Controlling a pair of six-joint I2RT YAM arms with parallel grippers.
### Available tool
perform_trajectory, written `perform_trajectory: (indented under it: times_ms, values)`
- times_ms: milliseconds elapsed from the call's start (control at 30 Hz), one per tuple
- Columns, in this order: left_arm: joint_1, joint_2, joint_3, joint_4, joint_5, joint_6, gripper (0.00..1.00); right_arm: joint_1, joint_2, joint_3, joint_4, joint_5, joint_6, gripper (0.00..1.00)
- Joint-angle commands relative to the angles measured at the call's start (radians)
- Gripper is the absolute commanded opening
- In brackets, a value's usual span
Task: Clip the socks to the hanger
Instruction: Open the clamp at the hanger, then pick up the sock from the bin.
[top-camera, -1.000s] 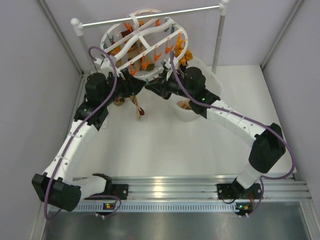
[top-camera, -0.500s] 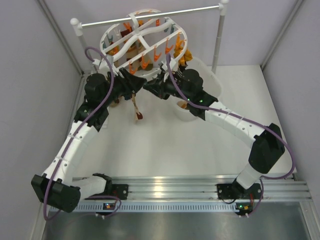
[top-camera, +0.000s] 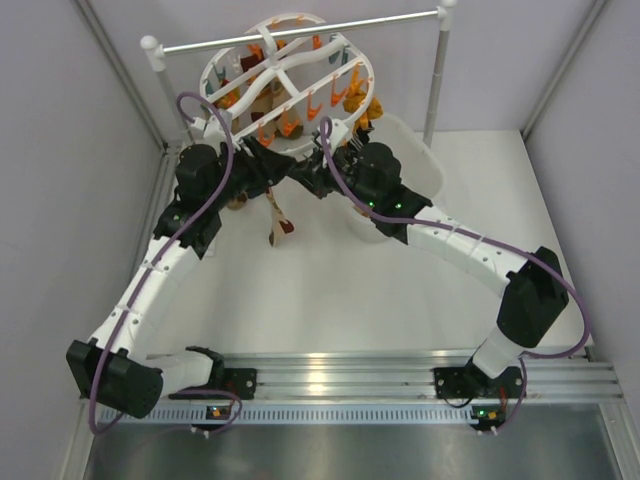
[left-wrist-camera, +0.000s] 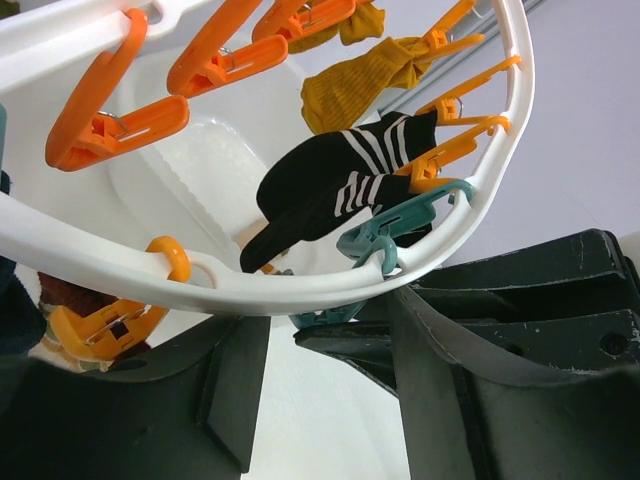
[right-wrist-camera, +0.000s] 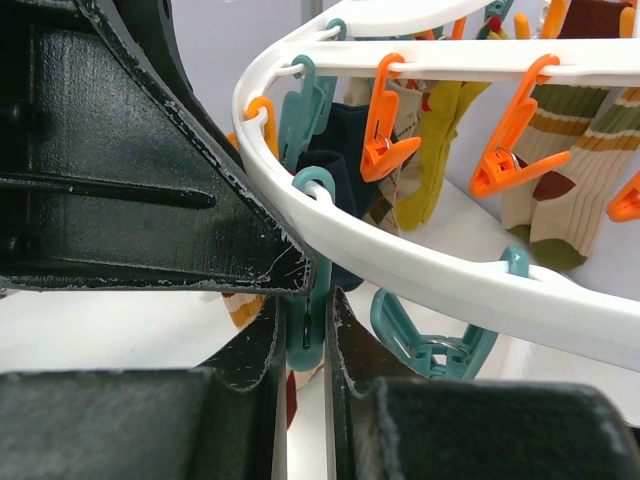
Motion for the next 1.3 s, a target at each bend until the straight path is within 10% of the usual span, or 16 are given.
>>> perform_trajectory:
  times_ms: [0,267,467,633,933,1267]
  values:
    - [0.000,0.022,0.033,0.067,-0.049,-0.009,0.55,0.038,-0.008,0.013,0.050,-0.018,-0.022,0.00]
    - [0.000,0.034,0.033,0.085,-0.083,-0.015,0.51,0.049,-0.002,0.022,0.047,-0.008,-0.028,0.00]
    - [0.004,0.033,0.027,0.090,-0.095,-0.020,0.25,0.055,-0.005,0.019,0.027,-0.018,-0.030,0.00]
    - [0.013,0.034,0.025,0.067,-0.097,-0.023,0.10,0.043,-0.025,0.017,-0.031,-0.010,-0.025,0.35]
    - [0.029,0.036,0.024,0.065,-0.075,-0.009,0.00,-0.191,-0.192,-0.095,-0.200,-0.134,0.113,0.65]
    - [0.030,0.057,0.038,0.080,-0.068,0.003,0.00,-0.495,-0.133,-0.099,-0.418,-0.077,0.091,0.68]
